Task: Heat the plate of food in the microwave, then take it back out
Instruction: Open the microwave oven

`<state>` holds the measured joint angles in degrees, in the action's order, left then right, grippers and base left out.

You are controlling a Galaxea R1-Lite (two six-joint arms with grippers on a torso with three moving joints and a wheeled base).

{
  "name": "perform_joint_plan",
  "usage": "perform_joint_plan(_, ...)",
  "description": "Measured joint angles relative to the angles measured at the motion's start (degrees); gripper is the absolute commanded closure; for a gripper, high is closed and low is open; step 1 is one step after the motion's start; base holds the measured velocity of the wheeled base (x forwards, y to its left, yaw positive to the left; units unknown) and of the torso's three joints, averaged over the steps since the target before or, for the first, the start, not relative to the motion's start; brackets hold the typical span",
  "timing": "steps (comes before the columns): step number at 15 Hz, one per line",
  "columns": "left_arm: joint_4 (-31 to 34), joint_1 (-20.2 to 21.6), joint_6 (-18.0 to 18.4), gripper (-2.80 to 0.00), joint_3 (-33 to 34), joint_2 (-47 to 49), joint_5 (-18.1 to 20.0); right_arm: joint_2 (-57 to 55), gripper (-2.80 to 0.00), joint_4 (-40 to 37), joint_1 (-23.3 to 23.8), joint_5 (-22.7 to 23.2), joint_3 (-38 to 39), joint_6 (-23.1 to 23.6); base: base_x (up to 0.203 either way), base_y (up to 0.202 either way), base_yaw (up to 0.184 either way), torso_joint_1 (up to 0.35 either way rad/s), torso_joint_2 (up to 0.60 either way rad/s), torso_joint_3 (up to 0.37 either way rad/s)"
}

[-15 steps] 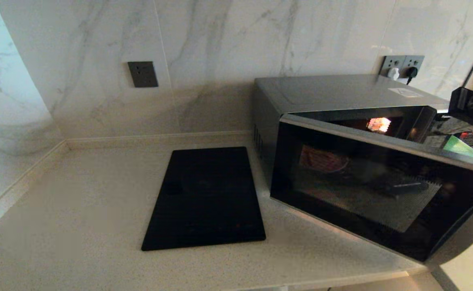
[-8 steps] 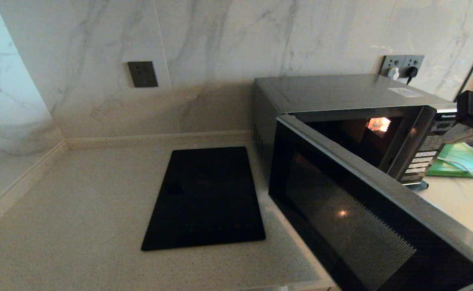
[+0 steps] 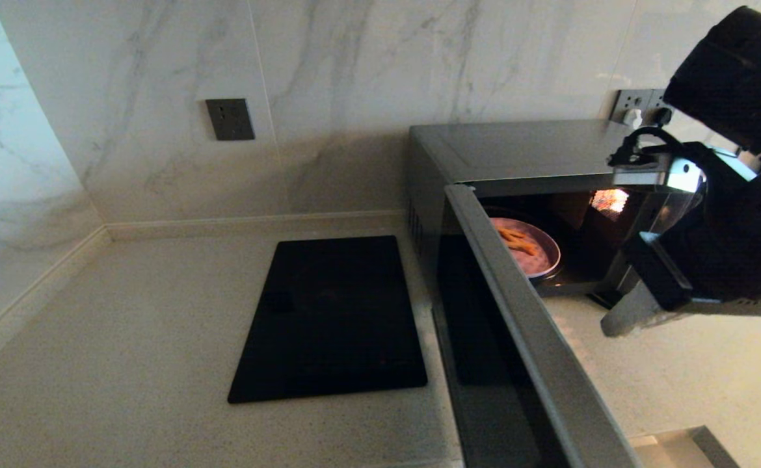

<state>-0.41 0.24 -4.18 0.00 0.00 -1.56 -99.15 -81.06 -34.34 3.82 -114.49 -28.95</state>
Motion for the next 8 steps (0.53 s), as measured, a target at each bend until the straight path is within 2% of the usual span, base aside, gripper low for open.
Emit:
perform_joint_plan(1,0.00,0.00,0.00,0.00,0.00,0.00,0.00,-0.48,0.00,-0.27,-3.70,0.58,0.00,-1.99,0.000,0.000,0.000,0.000,0.00,0.000)
perform_joint_plan(3,-0.06,-0.04,-0.01,0.00,0.00,0.00,0.00,-1.37,0.00,-1.85,-8.09,2.38,0.05,-4.97,0.000,0.000,0.000,0.000,0.00,0.000)
perform_joint_plan(8,0.00,0.00,0.00,0.00,0.00,0.00,0.00,-1.80,0.00,-2.43,-9.88,2.34,0.05,-5.83,0.000,0.000,0.000,0.000,0.00,0.000)
